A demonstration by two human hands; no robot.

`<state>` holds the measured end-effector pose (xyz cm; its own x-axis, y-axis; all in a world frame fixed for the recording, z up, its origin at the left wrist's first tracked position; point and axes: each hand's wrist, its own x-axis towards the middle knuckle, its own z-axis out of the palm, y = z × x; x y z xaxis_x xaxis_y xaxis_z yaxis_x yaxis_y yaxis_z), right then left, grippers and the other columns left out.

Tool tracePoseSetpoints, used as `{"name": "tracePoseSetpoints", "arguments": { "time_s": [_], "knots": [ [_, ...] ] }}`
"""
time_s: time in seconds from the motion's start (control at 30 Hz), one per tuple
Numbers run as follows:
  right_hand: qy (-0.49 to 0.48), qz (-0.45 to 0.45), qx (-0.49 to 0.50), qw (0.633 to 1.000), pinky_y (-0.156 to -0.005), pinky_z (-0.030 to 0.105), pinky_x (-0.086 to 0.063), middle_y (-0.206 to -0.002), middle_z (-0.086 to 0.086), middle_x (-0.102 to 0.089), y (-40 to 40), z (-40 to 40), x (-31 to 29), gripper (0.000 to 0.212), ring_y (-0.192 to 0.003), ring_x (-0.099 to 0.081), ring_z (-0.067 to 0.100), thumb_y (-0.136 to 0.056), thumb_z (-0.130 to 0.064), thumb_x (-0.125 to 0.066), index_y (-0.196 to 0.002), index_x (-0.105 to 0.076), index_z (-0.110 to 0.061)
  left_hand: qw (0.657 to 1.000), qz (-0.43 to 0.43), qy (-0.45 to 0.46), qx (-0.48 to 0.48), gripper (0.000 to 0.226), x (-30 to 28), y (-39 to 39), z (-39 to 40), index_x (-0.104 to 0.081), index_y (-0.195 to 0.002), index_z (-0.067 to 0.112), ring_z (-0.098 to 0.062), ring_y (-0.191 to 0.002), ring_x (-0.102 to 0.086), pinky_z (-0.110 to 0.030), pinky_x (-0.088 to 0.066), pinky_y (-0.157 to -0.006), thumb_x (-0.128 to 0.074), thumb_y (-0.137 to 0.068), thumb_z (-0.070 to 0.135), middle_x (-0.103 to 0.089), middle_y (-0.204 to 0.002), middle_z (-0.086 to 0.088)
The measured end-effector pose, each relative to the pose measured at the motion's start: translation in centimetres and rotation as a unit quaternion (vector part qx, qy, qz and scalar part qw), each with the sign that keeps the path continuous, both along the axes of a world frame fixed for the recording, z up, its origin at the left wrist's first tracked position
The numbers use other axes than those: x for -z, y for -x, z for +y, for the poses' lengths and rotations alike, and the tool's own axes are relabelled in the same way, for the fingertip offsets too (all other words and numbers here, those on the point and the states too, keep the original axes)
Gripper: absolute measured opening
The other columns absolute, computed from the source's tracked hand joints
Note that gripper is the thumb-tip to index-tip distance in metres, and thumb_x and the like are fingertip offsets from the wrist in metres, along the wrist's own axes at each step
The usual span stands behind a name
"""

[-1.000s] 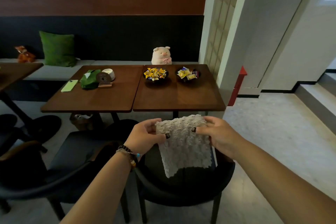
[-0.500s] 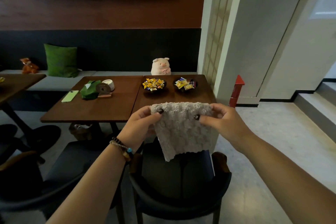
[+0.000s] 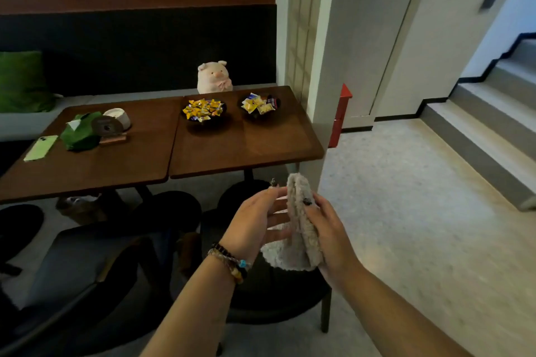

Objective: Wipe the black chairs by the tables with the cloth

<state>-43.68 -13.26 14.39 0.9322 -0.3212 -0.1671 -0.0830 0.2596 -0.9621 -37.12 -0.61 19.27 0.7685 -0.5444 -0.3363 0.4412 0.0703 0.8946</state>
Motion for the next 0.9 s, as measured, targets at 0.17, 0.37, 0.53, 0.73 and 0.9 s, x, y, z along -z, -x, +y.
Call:
{"name": "tracePoseSetpoints", "arguments": {
  "time_s": [0.17,0.37,0.53,0.73,0.9],
  "knots": [
    [-0.262,0.074,0.007,0.962,-0.094,0.049,-0.052,-0.123,0.020,-0.065,1.1,-3.7,3.0,0.039,-0.114,-0.063,0.034,-0.102,-0.032,-0.041,-0.130,-0.060,-0.013,0.999,0.042,-0.002,0.022,0.040,2.1,0.7,-3.2,-0.063,-0.118,0.010,-0.022,-0.100,-0.069,-0.033,-0.058,-0.081,-0.037,-0.102,0.036,-0.073,-0.108,-0.008],
    [-0.172,0.111,0.069,0.976,-0.081,0.047,-0.058,-0.108,0.019,-0.071,0.2,-13.9,6.0,0.025,-0.099,-0.070,0.034,-0.101,-0.018,-0.049,-0.116,-0.067,-0.010,0.998,0.039,-0.014,-0.046,0.032,4.9,-0.8,-10.1,-0.062,-0.116,0.009,-0.025,-0.099,-0.070,-0.035,-0.058,-0.085,-0.040,-0.103,0.027,-0.073,-0.105,-0.013],
    [0.127,0.128,0.102,0.978,-0.072,0.033,-0.056,-0.105,-0.004,-0.071,-0.5,-23.5,9.2,0.023,-0.092,-0.068,0.015,-0.095,-0.022,-0.059,-0.111,-0.063,-0.037,0.976,0.065,-0.076,-0.193,0.020,11.7,-0.4,-16.2,-0.058,-0.116,0.019,-0.016,-0.093,-0.071,-0.027,-0.058,-0.072,-0.046,-0.101,0.020,-0.075,-0.099,-0.004],
    [0.323,0.089,-0.007,0.942,-0.073,0.015,-0.047,-0.107,-0.016,-0.061,-2.6,-25.9,14.1,0.033,-0.096,-0.061,0.008,-0.093,-0.018,-0.061,-0.122,-0.053,-0.032,0.918,-0.026,-0.344,-0.193,0.033,21.6,2.1,-18.7,-0.044,-0.131,0.034,0.005,-0.089,-0.058,-0.007,-0.045,-0.068,-0.045,-0.100,0.024,-0.059,-0.128,0.010],
    [0.377,0.090,-0.167,0.906,-0.092,-0.005,-0.027,-0.143,-0.005,-0.037,-4.5,-21.0,20.4,0.042,-0.129,-0.040,0.007,-0.100,-0.019,-0.050,-0.141,-0.042,-0.022,0.843,-0.134,-0.520,-0.037,0.054,26.3,3.3,-18.9,-0.016,-0.149,0.034,-0.010,-0.117,-0.055,-0.025,-0.048,-0.088,-0.035,-0.099,0.041,-0.046,-0.143,0.009]
  ]
}}
